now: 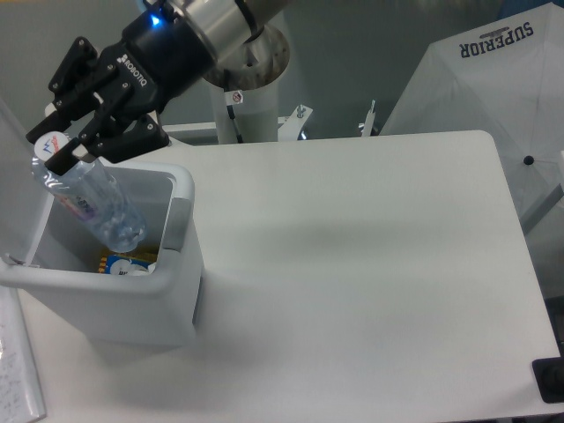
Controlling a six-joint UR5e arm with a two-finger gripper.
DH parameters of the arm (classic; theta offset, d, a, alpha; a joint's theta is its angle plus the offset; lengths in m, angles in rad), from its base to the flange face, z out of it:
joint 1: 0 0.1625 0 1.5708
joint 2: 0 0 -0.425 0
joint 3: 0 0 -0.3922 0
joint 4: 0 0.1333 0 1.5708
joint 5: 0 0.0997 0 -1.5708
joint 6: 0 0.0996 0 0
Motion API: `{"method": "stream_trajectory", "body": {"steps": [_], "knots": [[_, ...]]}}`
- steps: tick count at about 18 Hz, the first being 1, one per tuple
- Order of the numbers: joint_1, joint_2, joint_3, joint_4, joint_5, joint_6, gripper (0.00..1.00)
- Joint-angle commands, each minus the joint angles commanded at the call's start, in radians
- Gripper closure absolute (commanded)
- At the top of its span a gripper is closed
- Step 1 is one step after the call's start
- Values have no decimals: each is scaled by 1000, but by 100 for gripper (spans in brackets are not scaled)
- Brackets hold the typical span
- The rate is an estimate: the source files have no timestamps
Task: Place the trash in the trash can
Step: 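Carry the bottle over the trash bin and lower it in, then open the gripper to release the bottle into the bin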
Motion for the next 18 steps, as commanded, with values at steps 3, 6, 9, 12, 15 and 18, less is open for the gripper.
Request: {"method": "stream_trajectory", "body": {"steps": [3,6,9,12,15,18], "knots": [[-5,-11,-6,-3,6,-5,31],[-5,-17,-34,-5,11,-11,0],[-6,-21,-37,-6,11,-29,0],[-5,-31,-19,-8,12,-51,0],[64,-63,21,-6,40,-55,0],[150,-119,84,-8,67,-99,0]]}}
